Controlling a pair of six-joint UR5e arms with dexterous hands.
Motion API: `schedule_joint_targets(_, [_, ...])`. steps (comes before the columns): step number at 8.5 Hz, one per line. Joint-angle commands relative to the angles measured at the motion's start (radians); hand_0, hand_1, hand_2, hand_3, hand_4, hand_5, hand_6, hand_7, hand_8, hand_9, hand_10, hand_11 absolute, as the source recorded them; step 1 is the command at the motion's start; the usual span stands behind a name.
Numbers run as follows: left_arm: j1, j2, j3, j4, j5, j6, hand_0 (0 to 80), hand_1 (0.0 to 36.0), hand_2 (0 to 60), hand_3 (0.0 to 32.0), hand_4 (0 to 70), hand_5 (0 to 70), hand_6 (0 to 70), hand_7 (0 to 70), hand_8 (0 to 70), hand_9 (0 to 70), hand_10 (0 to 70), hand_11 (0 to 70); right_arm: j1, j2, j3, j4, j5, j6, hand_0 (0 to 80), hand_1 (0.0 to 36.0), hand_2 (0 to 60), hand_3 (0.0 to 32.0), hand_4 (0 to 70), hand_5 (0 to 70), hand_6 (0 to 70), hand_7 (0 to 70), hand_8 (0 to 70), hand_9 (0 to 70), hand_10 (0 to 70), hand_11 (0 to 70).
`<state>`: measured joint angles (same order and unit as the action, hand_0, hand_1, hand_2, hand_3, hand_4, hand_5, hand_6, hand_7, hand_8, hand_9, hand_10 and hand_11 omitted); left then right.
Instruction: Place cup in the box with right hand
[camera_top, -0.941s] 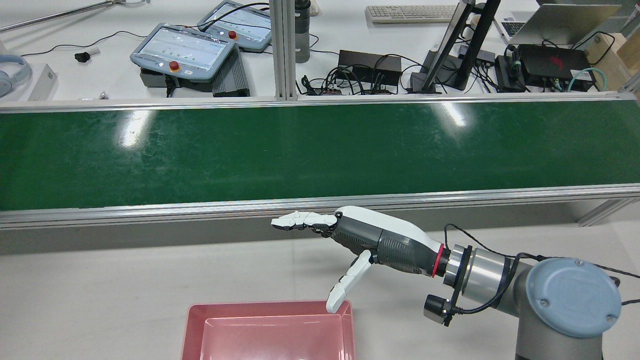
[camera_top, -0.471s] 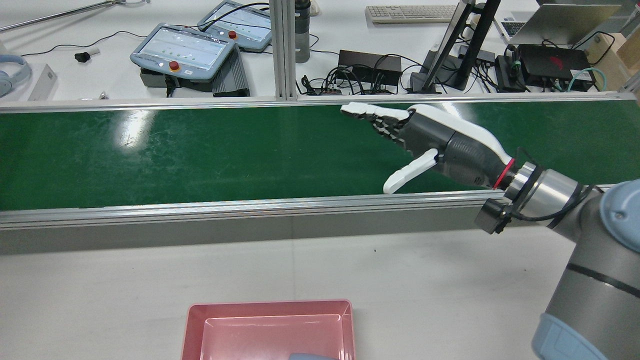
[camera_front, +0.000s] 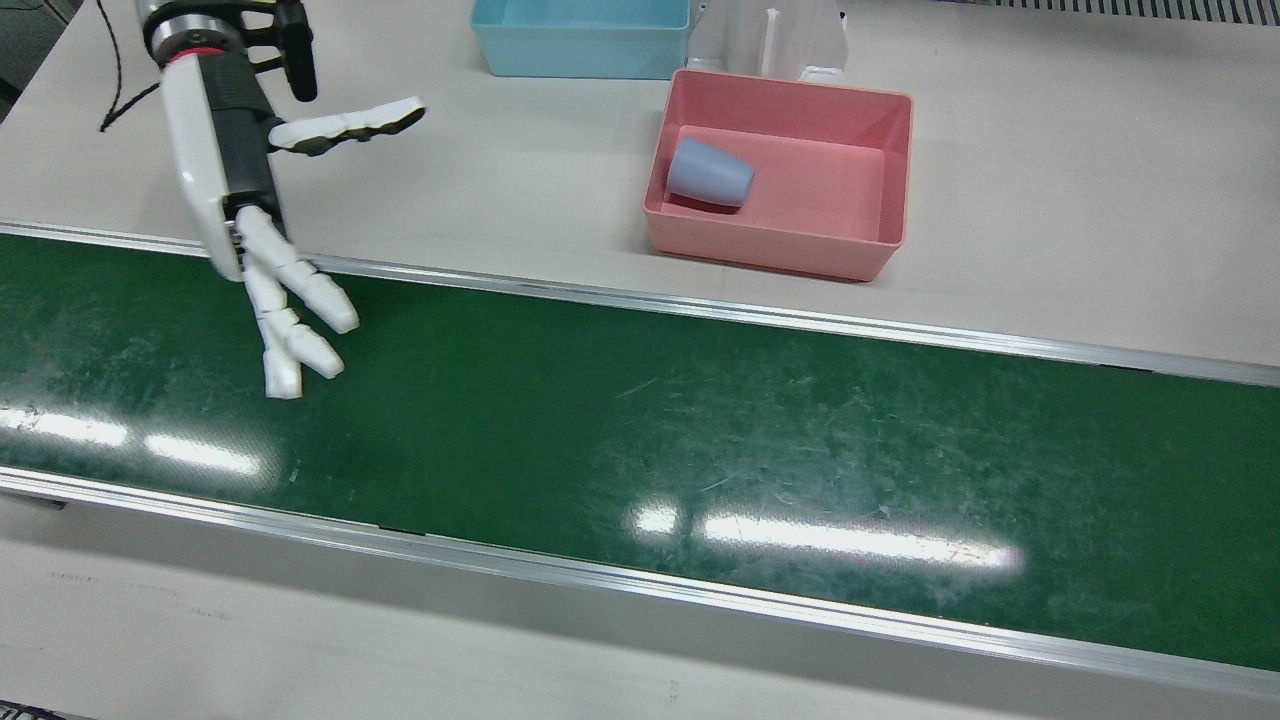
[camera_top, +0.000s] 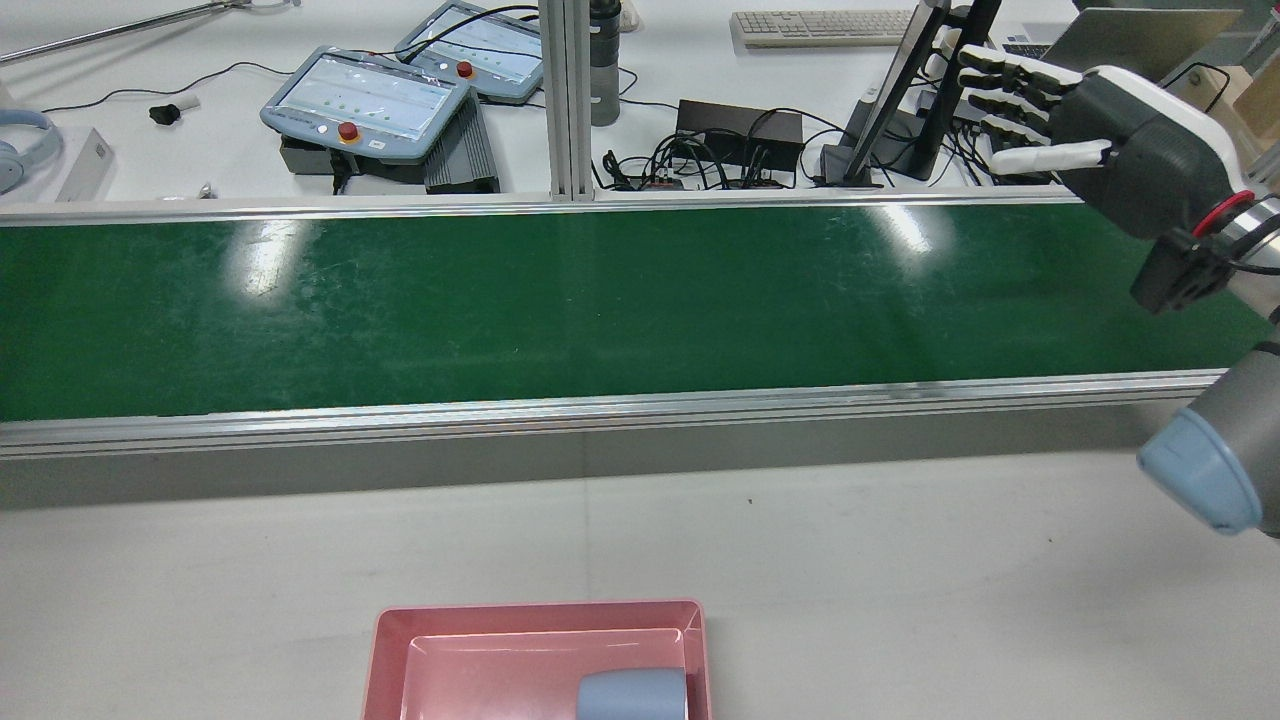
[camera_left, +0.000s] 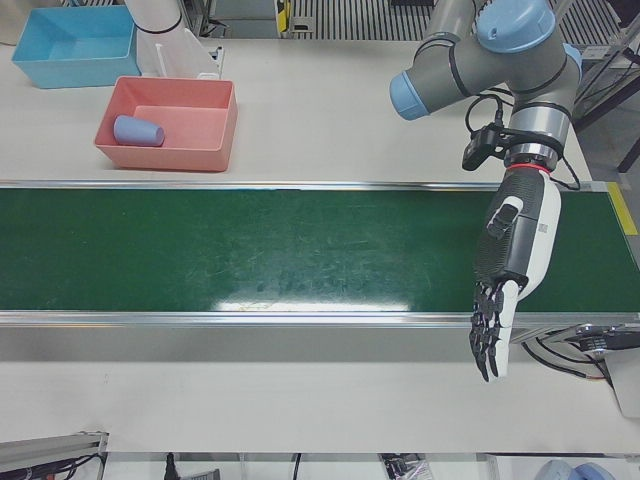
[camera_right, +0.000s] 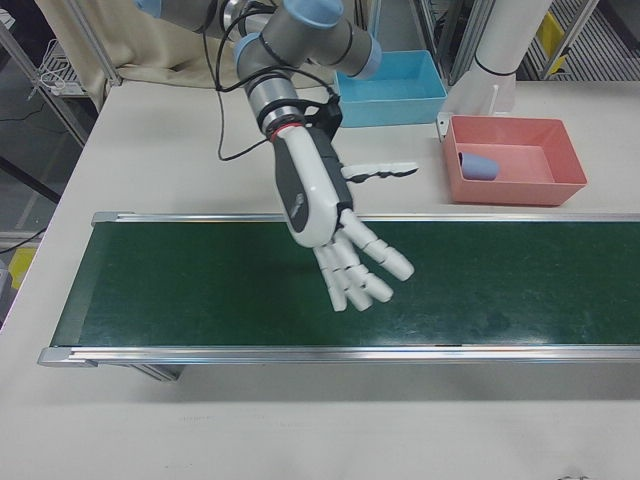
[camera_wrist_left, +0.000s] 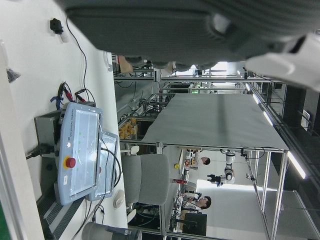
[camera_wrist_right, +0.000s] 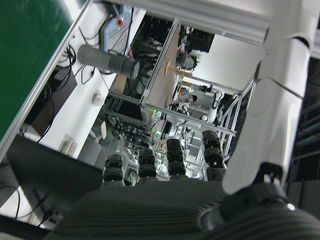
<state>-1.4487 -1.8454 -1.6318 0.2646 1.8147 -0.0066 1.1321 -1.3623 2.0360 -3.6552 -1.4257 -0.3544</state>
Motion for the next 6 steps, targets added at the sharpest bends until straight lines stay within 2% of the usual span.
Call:
schedule_joint_targets(1, [0.001,0.000,0.010,-0.004,0.000,-0.001,0.0,0.0,0.0,0.0,0.0,0.0,0.0,0.0,0.0,0.0,0.0,0.0,0.116,-0.004,-0.160,0.095,0.002,0.052,49.8,19.3,4.1,0.0,0.0,6.1,4.9,12.7,4.2,9.1,1.7,4.6])
schedule_joint_targets(2, [-0.001,0.002,0.010,-0.004,0.000,-0.001,0.0,0.0,0.0,0.0,0.0,0.0,0.0,0.0,0.0,0.0,0.0,0.0,0.121,-0.004,-0.167,0.098,0.007,0.051,51.3,21.4,4.4,0.0,0.0,6.3,3.3,5.1,1.5,4.2,0.0,1.6])
schedule_joint_targets(3, [-0.001,0.002,0.012,-0.004,0.000,-0.001,0.0,0.0,0.0,0.0,0.0,0.0,0.0,0.0,0.0,0.0,0.0,0.0,0.120,-0.003,-0.193,0.101,0.034,0.057,52.3,22.7,4.3,0.0,0.0,6.5,2.0,0.3,0.1,2.1,0.0,0.0])
schedule_joint_targets(4, [-0.001,0.002,0.012,-0.005,0.000,-0.001,0.0,0.0,0.0,0.0,0.0,0.0,0.0,0.0,0.0,0.0,0.0,0.0,0.118,0.002,-0.206,0.107,0.040,0.060,52.8,22.4,2.6,0.0,0.0,6.2,0.0,0.0,0.0,0.0,0.0,0.0])
schedule_joint_targets(5, [-0.001,0.002,0.012,-0.004,0.000,-0.001,0.0,0.0,0.0,0.0,0.0,0.0,0.0,0.0,0.0,0.0,0.0,0.0,0.121,-0.010,-0.204,0.130,0.039,0.060,52.0,23.4,6.4,0.0,0.0,6.0,0.0,0.0,0.0,0.0,0.0,0.0])
schedule_joint_targets(6, [-0.001,0.002,0.012,-0.005,0.000,-0.001,0.0,0.0,0.0,0.0,0.0,0.0,0.0,0.0,0.0,0.0,0.0,0.0,0.123,-0.047,-0.192,0.136,0.036,0.061,52.4,23.6,6.2,0.0,0.0,6.1,0.0,0.0,0.0,0.0,0.0,0.0])
